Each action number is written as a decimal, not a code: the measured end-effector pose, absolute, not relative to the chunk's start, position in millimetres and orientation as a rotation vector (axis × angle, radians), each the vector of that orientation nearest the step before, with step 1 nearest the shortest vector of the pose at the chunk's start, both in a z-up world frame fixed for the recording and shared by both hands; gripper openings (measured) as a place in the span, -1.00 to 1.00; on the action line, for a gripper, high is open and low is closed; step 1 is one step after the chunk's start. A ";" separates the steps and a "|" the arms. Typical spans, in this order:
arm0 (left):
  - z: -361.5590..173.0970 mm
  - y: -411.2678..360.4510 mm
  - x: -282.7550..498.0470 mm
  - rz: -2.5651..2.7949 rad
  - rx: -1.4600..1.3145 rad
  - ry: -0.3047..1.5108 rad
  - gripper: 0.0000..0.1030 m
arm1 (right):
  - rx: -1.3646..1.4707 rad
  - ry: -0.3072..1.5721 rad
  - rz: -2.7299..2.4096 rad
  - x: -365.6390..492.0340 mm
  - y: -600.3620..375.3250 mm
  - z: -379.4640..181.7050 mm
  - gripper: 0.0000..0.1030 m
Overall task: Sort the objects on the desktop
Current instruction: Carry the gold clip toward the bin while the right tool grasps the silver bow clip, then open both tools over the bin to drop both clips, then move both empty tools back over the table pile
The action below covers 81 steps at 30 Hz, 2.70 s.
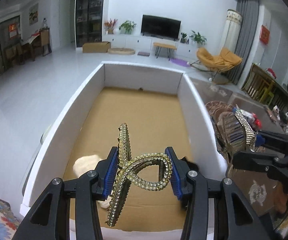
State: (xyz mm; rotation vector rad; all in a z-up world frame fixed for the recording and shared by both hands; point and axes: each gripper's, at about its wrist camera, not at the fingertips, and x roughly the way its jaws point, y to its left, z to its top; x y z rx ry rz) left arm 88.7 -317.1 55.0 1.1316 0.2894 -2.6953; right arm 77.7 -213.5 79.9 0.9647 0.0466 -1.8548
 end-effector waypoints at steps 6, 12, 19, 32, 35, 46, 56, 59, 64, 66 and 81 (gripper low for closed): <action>35.5 -324.4 83.9 -2.631 1.191 0.253 -0.10 | 1.001 0.159 -1.841 75.8 -249.3 56.3 0.26; 34.0 -321.8 79.9 -2.576 1.180 0.157 -0.05 | 1.019 0.260 -1.831 83.3 -278.1 33.8 0.34; 47.3 -313.5 83.1 -2.485 1.091 -0.015 0.70 | 0.984 0.334 -1.837 91.6 -276.6 32.4 0.67; 72.3 -276.5 85.4 -2.553 1.041 -0.052 0.70 | 0.914 0.257 -1.988 79.7 -202.1 45.9 0.75; 78.2 -251.7 88.9 -2.637 1.034 -0.035 0.70 | 0.905 0.245 -2.120 70.9 -151.2 35.1 0.84; 89.2 -129.0 76.6 -2.930 1.105 -0.050 0.72 | 1.189 0.294 -2.549 21.7 69.9 -39.4 0.86; 17.8 -25.7 26.6 -2.969 1.434 -0.058 0.87 | 1.330 0.121 -2.640 7.1 157.2 -60.0 0.89; -19.6 -13.3 7.9 -2.892 1.531 -0.036 0.87 | 1.339 0.091 -2.648 1.3 161.9 -58.4 0.96; -56.9 -2.3 -10.2 -2.817 1.564 -0.036 0.87 | 1.361 0.133 -2.652 1.2 150.9 -63.1 1.00; -65.9 0.4 -15.3 -2.801 1.570 -0.032 0.87 | 1.362 0.135 -2.653 0.2 149.6 -63.2 1.00; -74.4 -3.6 -33.3 -2.779 1.517 -0.023 1.00 | 1.361 0.136 -2.652 0.9 149.1 -63.4 1.00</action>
